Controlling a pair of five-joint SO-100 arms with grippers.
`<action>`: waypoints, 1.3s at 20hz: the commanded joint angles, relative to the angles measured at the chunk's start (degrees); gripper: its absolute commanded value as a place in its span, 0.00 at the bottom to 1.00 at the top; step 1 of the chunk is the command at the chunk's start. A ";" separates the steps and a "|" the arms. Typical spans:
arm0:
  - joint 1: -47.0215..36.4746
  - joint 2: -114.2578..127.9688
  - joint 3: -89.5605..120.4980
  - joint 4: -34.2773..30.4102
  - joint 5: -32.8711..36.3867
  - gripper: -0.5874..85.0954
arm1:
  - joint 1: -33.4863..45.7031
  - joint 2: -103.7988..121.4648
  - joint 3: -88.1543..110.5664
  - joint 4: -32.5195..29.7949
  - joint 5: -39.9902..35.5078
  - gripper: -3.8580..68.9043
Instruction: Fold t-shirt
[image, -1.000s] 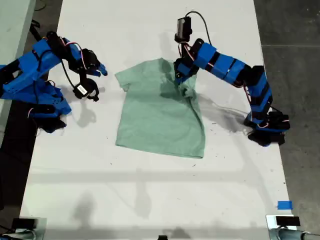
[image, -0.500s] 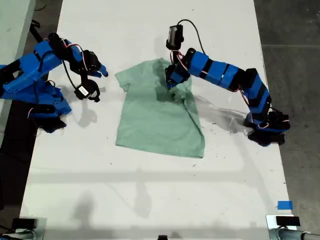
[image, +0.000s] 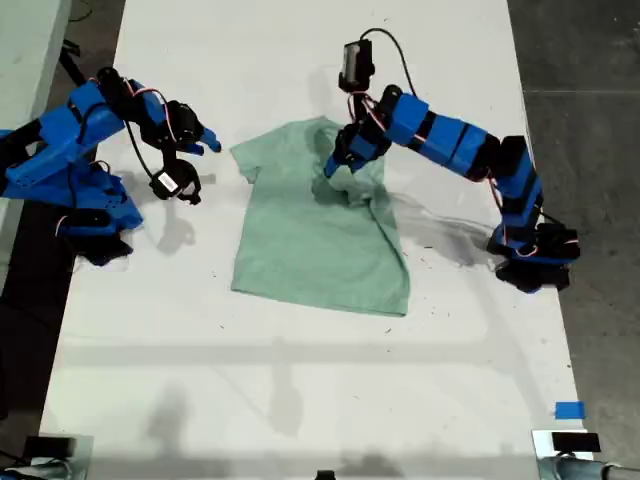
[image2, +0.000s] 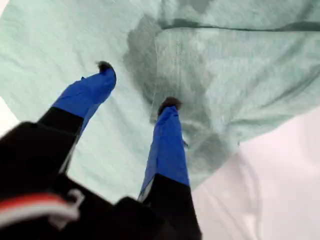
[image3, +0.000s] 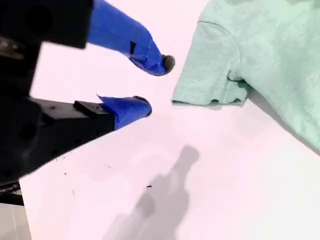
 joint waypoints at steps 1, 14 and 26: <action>0.00 -2.90 -2.81 -2.46 -0.18 0.19 | 1.93 13.45 0.79 4.75 -1.67 0.35; -9.32 -38.58 -19.25 -11.51 9.76 0.27 | 1.05 37.18 28.83 2.81 1.67 0.28; -11.69 -71.81 -49.22 3.87 9.84 0.18 | 0.62 46.23 38.58 -0.97 2.64 0.25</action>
